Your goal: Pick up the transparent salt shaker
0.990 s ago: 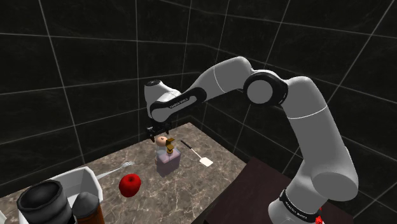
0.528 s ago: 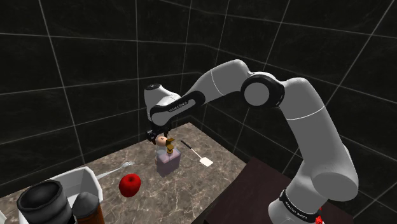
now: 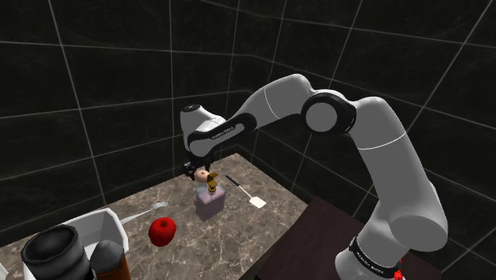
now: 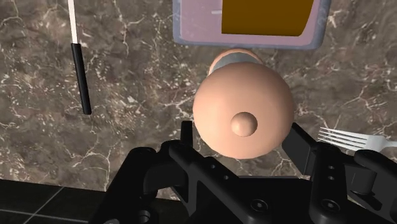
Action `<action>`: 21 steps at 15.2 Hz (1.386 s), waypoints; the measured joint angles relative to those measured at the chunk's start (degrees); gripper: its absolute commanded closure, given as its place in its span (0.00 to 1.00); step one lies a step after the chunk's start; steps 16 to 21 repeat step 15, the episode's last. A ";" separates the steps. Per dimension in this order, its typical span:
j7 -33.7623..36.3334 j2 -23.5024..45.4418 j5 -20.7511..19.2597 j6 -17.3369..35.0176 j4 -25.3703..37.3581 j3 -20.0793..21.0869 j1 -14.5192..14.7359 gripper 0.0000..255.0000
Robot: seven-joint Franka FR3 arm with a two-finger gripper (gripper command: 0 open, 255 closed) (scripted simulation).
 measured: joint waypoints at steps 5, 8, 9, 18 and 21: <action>-0.43 -2.16 0.45 -2.18 -0.02 0.36 -0.09 1.00; -0.84 -3.61 0.74 -3.49 -0.13 0.56 -0.27 1.00; -0.91 -4.08 0.84 -3.99 -0.09 0.63 -0.27 1.00; -1.64 -6.35 1.38 -6.86 0.59 0.97 -0.45 1.00; -1.64 -6.35 1.38 -6.86 0.59 0.97 -0.45 1.00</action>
